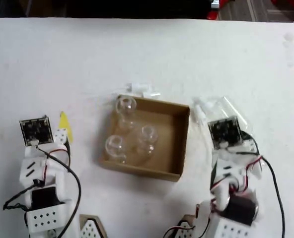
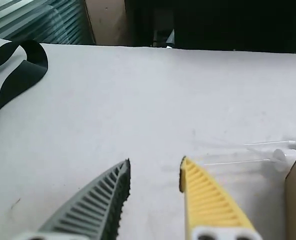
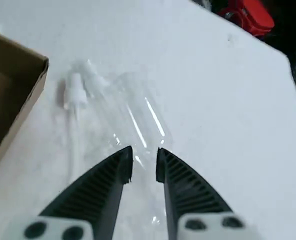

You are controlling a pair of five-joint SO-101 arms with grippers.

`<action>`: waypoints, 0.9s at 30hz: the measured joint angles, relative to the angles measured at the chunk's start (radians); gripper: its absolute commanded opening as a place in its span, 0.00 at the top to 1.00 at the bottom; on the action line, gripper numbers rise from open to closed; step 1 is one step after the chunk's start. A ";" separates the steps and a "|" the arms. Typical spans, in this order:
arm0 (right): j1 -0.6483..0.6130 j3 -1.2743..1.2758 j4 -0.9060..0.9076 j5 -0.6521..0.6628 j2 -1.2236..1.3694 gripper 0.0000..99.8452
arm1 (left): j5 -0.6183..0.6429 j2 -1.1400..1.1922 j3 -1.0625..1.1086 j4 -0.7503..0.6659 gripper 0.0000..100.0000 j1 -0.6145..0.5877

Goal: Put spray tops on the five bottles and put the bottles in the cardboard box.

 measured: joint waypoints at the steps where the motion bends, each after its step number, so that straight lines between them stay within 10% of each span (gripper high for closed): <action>1: 0.000 -0.048 0.023 0.000 0.077 0.93 | 0.000 0.000 0.000 0.000 0.85 0.000; 27: 0.272 -0.715 0.141 0.230 1.203 0.93 | -0.066 0.002 0.025 0.000 0.85 0.080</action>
